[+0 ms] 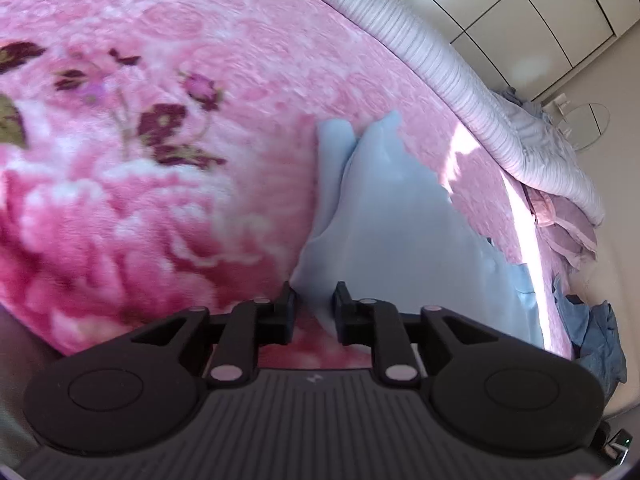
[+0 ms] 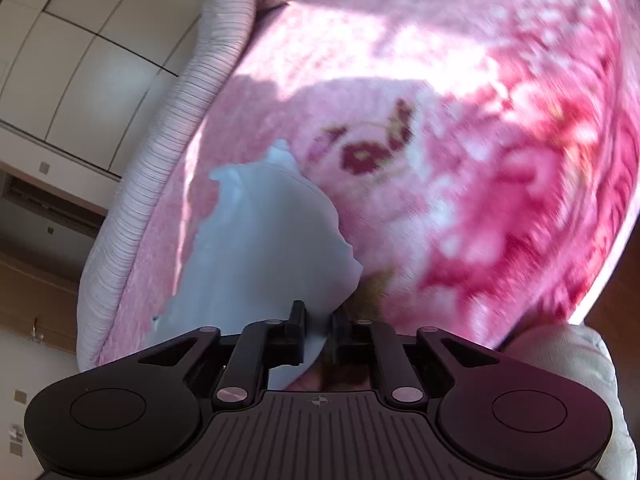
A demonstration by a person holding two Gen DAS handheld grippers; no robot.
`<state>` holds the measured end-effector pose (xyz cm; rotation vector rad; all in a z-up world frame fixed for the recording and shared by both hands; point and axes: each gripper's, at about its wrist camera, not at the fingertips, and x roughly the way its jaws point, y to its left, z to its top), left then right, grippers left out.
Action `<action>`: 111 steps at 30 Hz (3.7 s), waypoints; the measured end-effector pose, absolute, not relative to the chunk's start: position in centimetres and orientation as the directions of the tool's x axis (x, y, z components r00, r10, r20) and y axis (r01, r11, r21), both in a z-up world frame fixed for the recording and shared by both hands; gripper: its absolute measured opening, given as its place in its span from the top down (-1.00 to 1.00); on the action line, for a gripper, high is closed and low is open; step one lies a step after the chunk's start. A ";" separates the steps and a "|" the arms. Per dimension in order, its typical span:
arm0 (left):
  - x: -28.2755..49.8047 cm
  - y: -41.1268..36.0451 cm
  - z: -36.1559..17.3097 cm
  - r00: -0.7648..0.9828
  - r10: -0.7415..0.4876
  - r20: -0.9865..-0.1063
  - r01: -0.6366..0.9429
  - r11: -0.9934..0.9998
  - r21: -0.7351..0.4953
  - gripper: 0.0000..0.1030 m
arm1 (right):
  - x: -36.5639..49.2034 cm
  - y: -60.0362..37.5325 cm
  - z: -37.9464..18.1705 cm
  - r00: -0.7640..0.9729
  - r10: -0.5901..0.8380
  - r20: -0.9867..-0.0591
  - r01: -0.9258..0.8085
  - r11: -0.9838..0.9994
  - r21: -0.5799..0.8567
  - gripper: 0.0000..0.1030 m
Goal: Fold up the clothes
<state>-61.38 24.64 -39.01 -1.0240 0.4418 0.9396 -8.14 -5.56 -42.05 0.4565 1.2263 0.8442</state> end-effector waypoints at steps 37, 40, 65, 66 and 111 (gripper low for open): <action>-39.3 14.9 -40.9 0.650 0.314 -0.691 -0.456 0.890 -0.025 0.73 | -9.4 -5.2 -43.0 0.178 0.827 -0.534 -0.288 0.563 0.775 0.38; -39.8 15.8 -40.3 0.651 0.301 -0.697 -0.484 0.872 -0.075 0.73 | -9.5 -4.8 -43.1 0.189 0.828 -0.528 -0.286 0.561 0.777 0.38; -59.3 25.8 -38.7 0.663 0.376 -0.647 -0.745 0.409 -0.527 0.78 | -37.9 5.4 -35.8 0.044 0.860 -0.508 -0.910 -0.175 -0.376 0.81; -59.4 25.8 -38.8 0.669 0.369 -0.645 -0.741 0.401 -0.539 0.78 | -38.9 5.7 -36.8 0.015 0.840 -0.542 -0.898 -0.227 -0.376 0.81; -57.3 35.3 -40.6 0.809 0.248 -0.532 -0.586 0.292 -0.755 0.88 | -29.1 18.9 -35.8 -0.029 0.452 -0.892 -0.997 0.047 0.056 0.33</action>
